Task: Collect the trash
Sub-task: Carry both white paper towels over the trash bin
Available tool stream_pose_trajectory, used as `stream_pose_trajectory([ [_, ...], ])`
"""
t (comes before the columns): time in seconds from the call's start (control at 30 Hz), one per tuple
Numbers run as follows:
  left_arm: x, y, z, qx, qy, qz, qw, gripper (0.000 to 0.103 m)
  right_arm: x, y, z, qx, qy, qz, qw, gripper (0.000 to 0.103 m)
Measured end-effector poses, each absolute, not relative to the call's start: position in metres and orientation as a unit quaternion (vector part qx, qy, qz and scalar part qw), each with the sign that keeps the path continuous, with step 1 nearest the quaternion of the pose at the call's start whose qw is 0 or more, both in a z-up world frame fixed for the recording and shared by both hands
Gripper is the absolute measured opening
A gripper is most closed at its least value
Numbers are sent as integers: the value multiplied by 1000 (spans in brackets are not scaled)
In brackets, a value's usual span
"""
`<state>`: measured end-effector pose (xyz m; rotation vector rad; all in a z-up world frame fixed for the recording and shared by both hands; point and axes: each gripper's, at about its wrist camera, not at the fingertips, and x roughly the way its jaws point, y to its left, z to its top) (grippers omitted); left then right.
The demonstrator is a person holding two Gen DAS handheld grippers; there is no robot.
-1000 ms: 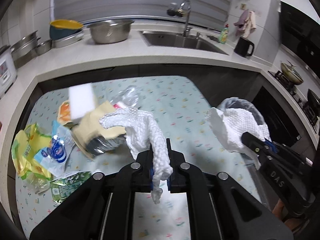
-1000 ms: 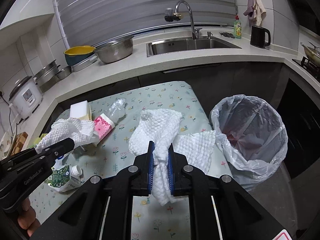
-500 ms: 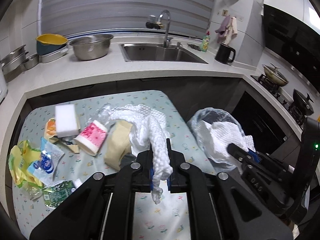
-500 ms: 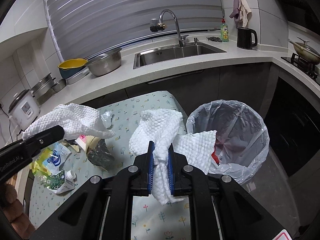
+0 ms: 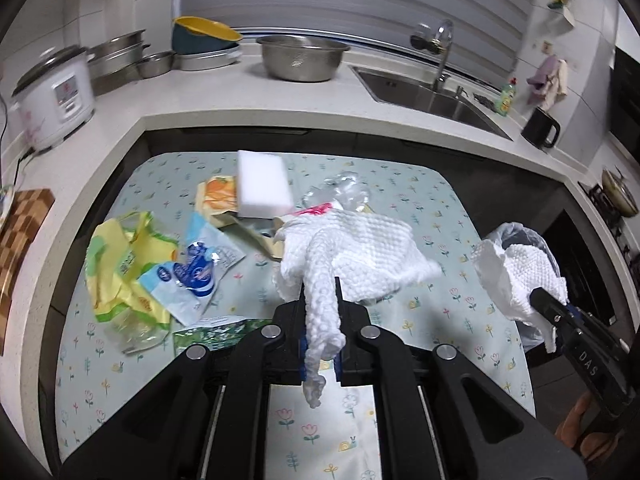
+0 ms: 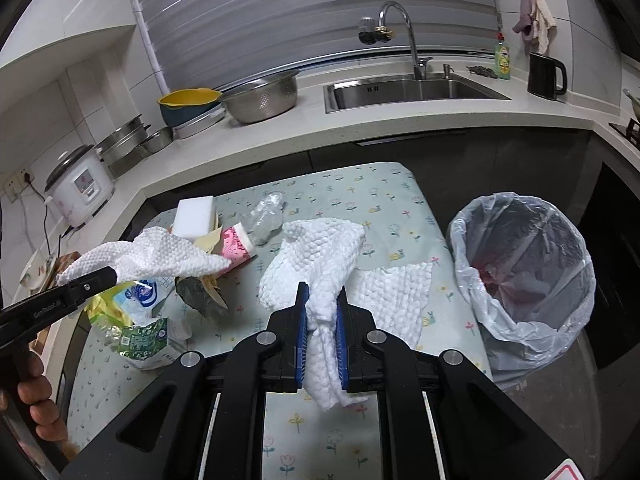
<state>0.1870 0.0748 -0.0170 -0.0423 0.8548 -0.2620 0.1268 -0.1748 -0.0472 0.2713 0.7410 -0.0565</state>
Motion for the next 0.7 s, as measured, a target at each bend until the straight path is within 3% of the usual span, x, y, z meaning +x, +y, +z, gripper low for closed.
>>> stream_pose_trajectory([
  [0.43, 182, 97, -3, -26, 395, -123, 910, 8, 191, -107, -18, 133, 357, 67, 922, 11],
  [0.7, 192, 125, 20, -46, 368, -99, 924, 8, 214, -50, -81, 59, 440, 98, 891, 11],
])
